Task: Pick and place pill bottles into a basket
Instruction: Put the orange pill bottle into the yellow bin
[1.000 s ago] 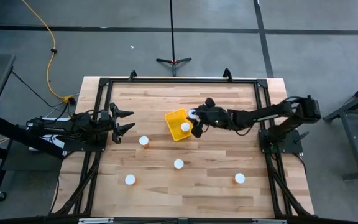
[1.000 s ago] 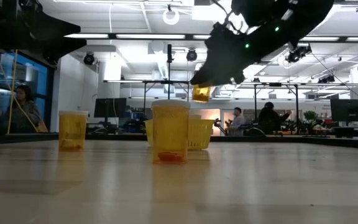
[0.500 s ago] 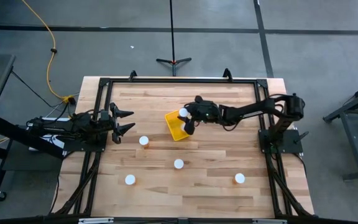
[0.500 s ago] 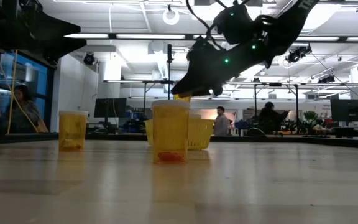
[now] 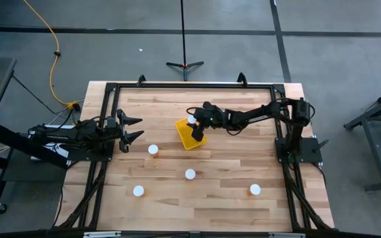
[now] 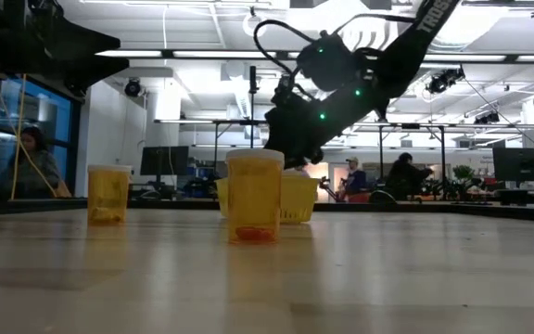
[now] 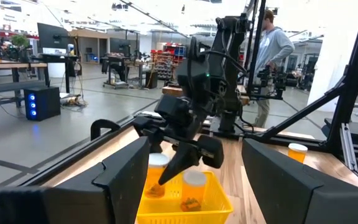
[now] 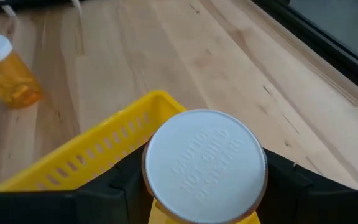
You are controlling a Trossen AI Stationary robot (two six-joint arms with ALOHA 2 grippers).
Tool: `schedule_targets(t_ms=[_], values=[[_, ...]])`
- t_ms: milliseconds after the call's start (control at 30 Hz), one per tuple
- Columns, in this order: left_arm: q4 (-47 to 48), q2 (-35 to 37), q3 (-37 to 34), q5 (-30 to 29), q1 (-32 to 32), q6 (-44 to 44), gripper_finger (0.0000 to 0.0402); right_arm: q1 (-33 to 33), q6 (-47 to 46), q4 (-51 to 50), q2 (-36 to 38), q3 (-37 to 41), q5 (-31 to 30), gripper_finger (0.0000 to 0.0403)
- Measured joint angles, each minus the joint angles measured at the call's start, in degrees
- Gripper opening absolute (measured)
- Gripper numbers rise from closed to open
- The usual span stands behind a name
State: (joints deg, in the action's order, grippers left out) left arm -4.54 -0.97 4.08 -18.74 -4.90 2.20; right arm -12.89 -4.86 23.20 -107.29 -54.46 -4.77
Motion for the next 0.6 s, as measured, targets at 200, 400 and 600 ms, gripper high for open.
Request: schedule_targets(t_ms=[200,400,600], values=[[0.0,0.0,0.0,0.0,0.0,0.0,0.0292,-0.3,0.0,-0.3,-0.2,-0.1,1.6,0.0208],[0.0,0.0,0.0,0.0,0.0,0.0,0.0292,-0.3,-0.1,-0.3,-0.2,-0.1,1.6,0.0209],[0.0,0.0,0.0,0.0,0.0,0.0,0.0292,-0.3,-0.6,-0.5,-0.2,-0.1,1.6,0.0209]])
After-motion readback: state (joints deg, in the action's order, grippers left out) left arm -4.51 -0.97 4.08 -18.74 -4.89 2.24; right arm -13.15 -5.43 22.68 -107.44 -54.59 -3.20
